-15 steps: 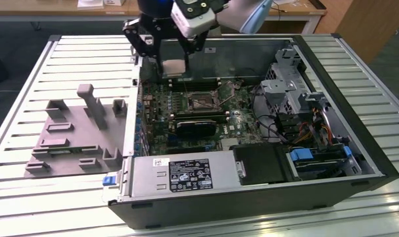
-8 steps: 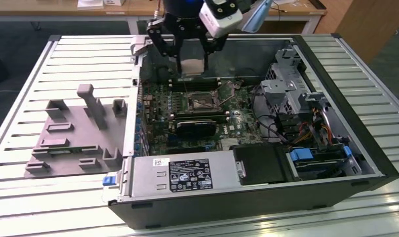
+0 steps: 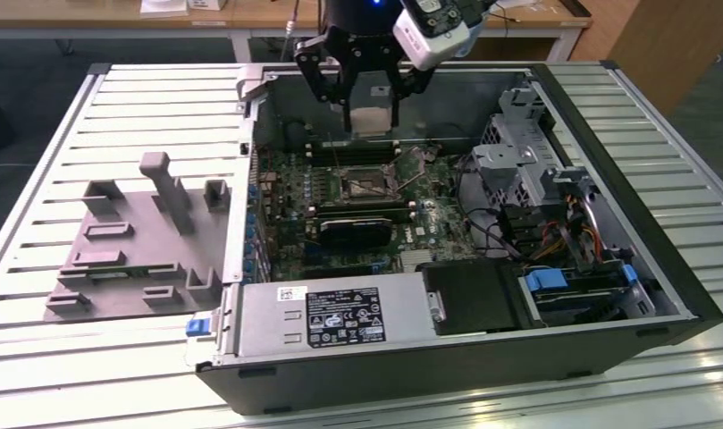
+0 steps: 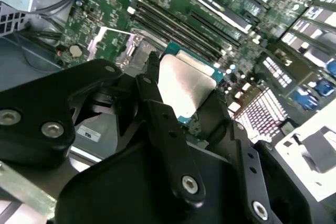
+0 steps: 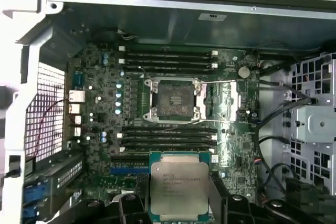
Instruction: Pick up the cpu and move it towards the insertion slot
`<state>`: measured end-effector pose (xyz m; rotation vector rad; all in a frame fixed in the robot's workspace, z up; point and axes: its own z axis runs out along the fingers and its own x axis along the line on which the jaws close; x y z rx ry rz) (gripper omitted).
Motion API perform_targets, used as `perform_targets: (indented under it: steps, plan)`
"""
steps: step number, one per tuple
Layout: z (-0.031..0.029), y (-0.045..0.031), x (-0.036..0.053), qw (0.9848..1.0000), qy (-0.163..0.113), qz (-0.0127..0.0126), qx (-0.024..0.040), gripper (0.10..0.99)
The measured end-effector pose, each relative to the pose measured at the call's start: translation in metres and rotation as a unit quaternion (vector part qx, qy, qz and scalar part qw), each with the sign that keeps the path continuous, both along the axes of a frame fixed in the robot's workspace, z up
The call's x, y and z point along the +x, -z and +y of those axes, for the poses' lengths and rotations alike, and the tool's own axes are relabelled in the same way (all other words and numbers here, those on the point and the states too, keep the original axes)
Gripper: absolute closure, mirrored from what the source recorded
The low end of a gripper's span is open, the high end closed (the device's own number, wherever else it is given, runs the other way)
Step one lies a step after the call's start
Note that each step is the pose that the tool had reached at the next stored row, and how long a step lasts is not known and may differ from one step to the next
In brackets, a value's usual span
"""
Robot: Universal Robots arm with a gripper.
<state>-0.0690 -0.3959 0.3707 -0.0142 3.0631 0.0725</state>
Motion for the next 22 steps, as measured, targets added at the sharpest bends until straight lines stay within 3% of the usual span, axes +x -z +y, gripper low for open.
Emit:
perform_targets:
  steps: [13,22]
  plan:
    - [0.0323,0.0129,0.0074,1.0,0.0,0.0042,-0.0002,0.553]
    - [0.0519,0.0164,0.0168,0.9999,0.0,0.0092,-0.0076,0.553]
